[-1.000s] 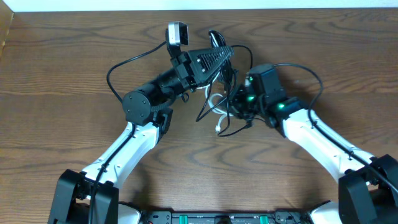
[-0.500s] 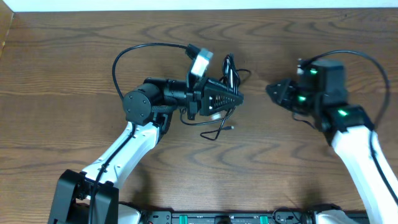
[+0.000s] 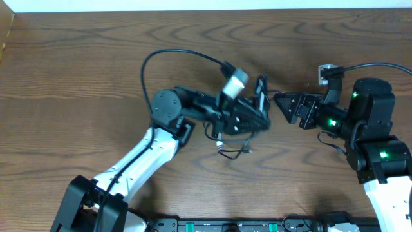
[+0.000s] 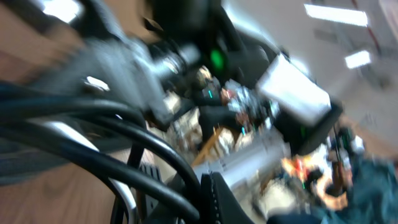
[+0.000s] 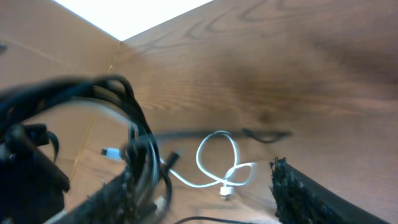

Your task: Untangle cables

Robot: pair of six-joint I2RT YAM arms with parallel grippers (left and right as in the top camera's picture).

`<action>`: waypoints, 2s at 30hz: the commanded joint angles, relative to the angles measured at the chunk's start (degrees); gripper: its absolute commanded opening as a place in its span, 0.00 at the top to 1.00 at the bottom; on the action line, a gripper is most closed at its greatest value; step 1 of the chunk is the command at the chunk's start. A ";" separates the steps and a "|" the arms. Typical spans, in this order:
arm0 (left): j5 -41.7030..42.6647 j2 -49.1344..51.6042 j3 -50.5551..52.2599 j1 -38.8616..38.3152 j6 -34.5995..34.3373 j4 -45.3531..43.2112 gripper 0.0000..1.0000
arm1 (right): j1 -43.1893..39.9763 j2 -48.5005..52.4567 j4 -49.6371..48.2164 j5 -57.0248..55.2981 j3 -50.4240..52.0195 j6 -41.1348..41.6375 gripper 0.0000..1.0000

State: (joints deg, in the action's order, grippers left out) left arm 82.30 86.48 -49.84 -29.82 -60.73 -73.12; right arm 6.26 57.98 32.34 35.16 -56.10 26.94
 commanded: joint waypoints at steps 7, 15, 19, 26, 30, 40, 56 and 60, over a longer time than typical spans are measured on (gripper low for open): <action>7.74 -0.74 -0.61 -2.23 16.63 -0.17 0.92 | -5.81 1.07 -3.61 15.10 -0.20 21.00 0.21; 7.74 -0.07 -0.61 -2.23 26.29 -0.15 0.92 | -11.54 1.07 -4.79 28.61 -0.20 25.86 0.20; 7.72 1.18 -0.61 -2.25 27.74 -0.17 0.92 | -11.41 1.07 -9.66 33.11 -0.20 27.56 0.20; 7.72 4.52 -0.61 -2.25 27.71 -0.17 0.92 | -7.41 1.44 -13.88 32.46 -0.20 29.83 0.24; 7.72 4.50 -0.61 -2.25 27.69 -0.20 0.92 | -3.34 2.73 -13.92 28.57 -0.20 29.81 0.28; 7.74 4.52 -0.61 -2.71 27.47 -0.17 0.92 | 0.26 8.46 -31.69 23.41 -0.20 22.01 0.99; 7.63 4.52 -0.61 4.48 27.52 7.13 0.02 | -1.73 -0.72 -19.04 16.35 -0.20 -12.26 0.99; 6.34 4.52 -0.61 6.62 27.54 7.10 0.02 | -1.81 -2.89 -9.86 20.76 -0.20 -19.23 0.99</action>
State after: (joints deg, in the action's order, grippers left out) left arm 88.60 91.64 -49.84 -24.64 -34.04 -65.80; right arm 4.73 56.80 18.85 52.86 -55.81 17.80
